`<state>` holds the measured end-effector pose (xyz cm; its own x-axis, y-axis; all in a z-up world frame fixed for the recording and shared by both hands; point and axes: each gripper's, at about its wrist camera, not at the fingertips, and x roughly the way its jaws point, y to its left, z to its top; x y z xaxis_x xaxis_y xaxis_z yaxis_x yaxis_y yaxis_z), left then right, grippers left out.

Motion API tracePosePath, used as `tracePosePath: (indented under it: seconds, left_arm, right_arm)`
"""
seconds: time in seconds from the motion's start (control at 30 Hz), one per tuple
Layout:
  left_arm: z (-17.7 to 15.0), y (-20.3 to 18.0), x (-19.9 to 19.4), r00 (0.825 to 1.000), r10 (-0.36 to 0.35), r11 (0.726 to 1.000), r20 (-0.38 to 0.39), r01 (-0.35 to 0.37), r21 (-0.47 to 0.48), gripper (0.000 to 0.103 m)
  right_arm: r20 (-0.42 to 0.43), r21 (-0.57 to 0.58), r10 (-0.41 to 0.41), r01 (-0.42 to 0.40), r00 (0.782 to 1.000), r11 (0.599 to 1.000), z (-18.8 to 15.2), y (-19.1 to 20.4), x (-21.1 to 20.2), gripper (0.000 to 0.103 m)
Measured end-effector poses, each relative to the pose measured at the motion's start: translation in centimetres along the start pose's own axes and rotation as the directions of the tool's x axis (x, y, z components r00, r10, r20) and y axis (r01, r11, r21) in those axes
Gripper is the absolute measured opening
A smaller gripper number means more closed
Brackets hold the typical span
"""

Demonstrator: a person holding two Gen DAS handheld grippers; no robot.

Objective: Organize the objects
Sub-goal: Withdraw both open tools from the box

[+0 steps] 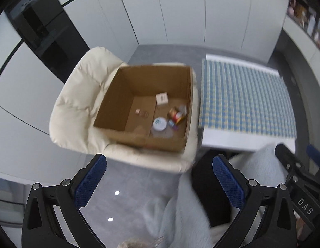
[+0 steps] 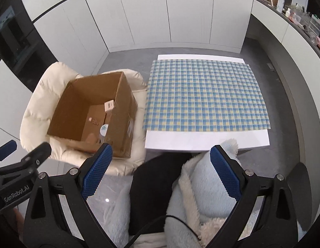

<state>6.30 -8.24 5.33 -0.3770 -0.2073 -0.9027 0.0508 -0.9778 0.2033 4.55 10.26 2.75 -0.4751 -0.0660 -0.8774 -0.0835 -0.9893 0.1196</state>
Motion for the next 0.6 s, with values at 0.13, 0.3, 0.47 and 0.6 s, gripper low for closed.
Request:
tracePosePath:
  seconds: [0.13,0.3,0.47,0.6]
  left_arm:
    - [-0.9,-0.1,-1.4,0.998,0.042,0.999,0.042,-0.043,0.017,0.102]
    - [-0.5,0.4,-2.6,0.997,-0.008,1.0,0.075,0.008,-0.002,0.102]
    - [-0.6,0.5,-2.4,0.998,-0.028,1.0,0.06,0.028,-0.005,0.102]
    - [-0.3,0.8,-2.0,0.998,-0.03,0.999,0.054,0.031,-0.017,0.102]
  right_arm:
    - [0.001,-0.004,0.015,-0.015,1.0,1.0,-1.1,0.6,-1.3,0.097]
    - [0.007,-0.01,0.0,0.0,1.0,1.0,-1.4,1.0,-2.0,0.097]
    - [0.002,-0.012,0.0,0.0,1.0,1.0,-1.3,1.2,-1.8,0.097]
    - [-0.001,-0.013,0.007,-0.007,1.0,1.0,-1.3,1.3,-1.7,0.097]
